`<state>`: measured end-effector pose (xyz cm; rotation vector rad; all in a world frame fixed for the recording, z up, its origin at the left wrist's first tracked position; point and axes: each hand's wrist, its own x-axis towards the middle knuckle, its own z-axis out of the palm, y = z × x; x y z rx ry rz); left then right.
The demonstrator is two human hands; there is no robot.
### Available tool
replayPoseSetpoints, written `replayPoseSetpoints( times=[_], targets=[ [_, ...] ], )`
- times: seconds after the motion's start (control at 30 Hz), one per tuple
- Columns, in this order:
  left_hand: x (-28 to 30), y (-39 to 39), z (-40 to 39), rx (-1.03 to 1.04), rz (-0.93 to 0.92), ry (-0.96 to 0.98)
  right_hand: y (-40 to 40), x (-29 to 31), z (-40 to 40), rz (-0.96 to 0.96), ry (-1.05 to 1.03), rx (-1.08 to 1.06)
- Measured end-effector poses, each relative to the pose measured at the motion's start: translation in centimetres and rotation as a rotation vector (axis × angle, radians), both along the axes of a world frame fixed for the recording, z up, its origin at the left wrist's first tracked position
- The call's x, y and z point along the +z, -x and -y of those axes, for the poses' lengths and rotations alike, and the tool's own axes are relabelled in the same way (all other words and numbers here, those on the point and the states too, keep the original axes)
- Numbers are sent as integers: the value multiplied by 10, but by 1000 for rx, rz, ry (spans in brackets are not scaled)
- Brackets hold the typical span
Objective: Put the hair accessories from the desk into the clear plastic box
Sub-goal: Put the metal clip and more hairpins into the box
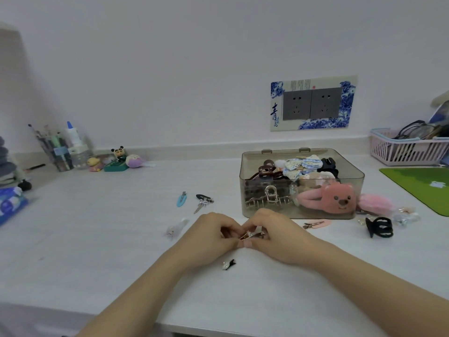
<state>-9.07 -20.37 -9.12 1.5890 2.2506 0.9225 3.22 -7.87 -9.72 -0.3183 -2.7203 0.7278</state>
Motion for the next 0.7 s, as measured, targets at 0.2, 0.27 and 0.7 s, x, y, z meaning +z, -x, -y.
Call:
replayPoseSetpoints(
  times=[0.2, 0.27, 0.7],
  targets=[
    [0, 2, 10, 27, 173, -32, 4, -6, 3, -31, -40, 14],
    [3, 8, 17, 48, 108, -27, 4, -8, 6, -43, -69, 15],
    [-4, 39, 30, 324, -91, 8, 5, -12, 13, -77, -216, -54]
  ],
)
